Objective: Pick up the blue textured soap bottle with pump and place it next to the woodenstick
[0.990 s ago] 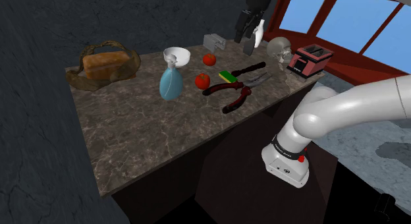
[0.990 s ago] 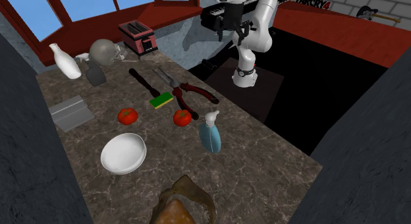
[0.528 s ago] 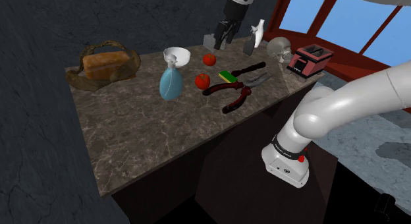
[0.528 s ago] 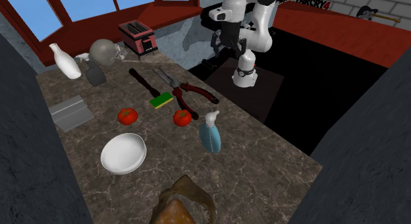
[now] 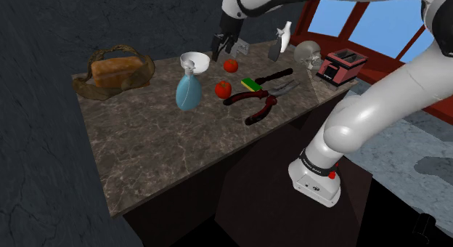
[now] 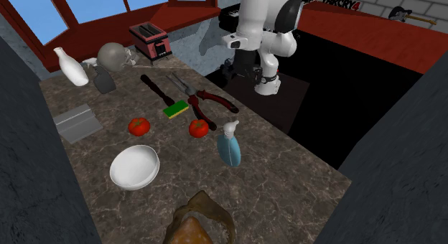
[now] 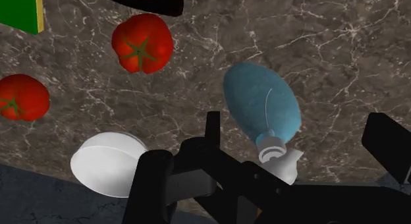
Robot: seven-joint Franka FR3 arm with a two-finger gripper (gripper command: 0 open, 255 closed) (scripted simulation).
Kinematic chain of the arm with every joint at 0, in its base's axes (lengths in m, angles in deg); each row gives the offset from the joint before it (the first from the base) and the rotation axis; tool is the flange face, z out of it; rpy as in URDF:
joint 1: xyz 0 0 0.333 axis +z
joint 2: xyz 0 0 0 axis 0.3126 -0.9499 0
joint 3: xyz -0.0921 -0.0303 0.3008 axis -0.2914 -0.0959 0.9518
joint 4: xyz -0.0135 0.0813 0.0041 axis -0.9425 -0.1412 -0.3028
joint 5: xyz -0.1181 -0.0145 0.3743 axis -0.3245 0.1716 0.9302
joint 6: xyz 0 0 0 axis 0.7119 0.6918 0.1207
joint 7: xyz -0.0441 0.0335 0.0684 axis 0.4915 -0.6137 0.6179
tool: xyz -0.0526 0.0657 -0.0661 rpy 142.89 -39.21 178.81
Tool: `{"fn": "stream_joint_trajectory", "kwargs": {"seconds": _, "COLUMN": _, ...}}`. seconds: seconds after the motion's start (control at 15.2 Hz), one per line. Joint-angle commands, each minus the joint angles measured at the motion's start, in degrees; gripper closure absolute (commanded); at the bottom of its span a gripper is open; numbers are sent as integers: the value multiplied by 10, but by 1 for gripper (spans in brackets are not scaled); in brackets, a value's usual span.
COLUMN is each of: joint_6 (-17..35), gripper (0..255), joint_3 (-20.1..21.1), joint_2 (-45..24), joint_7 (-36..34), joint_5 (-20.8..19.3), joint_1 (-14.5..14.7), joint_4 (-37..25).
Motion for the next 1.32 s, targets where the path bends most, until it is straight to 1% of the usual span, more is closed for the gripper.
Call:
{"fn": "stream_joint_trajectory", "kwargs": {"seconds": 0.0, "joint_6": 34, "gripper": 0, "joint_3": 8, "joint_2": -43, "joint_7": -7, "joint_5": -8, "joint_1": 1, "joint_4": -18}}
{"fn": "stream_joint_trajectory", "kwargs": {"seconds": 0.26, "joint_6": 86, "gripper": 0, "joint_3": 21, "joint_2": -123, "joint_7": -21, "joint_5": -29, "joint_1": 3, "joint_4": -60}}
{"fn": "stream_joint_trajectory", "kwargs": {"seconds": 0.53, "joint_6": 126, "gripper": 0, "joint_3": 30, "joint_2": -205, "joint_7": -39, "joint_5": -58, "joint_1": 6, "joint_4": -116}}
{"fn": "stream_joint_trajectory", "kwargs": {"seconds": 1.06, "joint_6": 176, "gripper": 0, "joint_3": 28, "joint_2": -251, "joint_7": -48, "joint_5": -73, "joint_1": 7, "joint_4": -112}}
{"fn": "stream_joint_trajectory", "kwargs": {"seconds": 1.25, "joint_6": 176, "gripper": 0, "joint_3": 28, "joint_2": -251, "joint_7": -48, "joint_5": -73, "joint_1": 7, "joint_4": -112}}
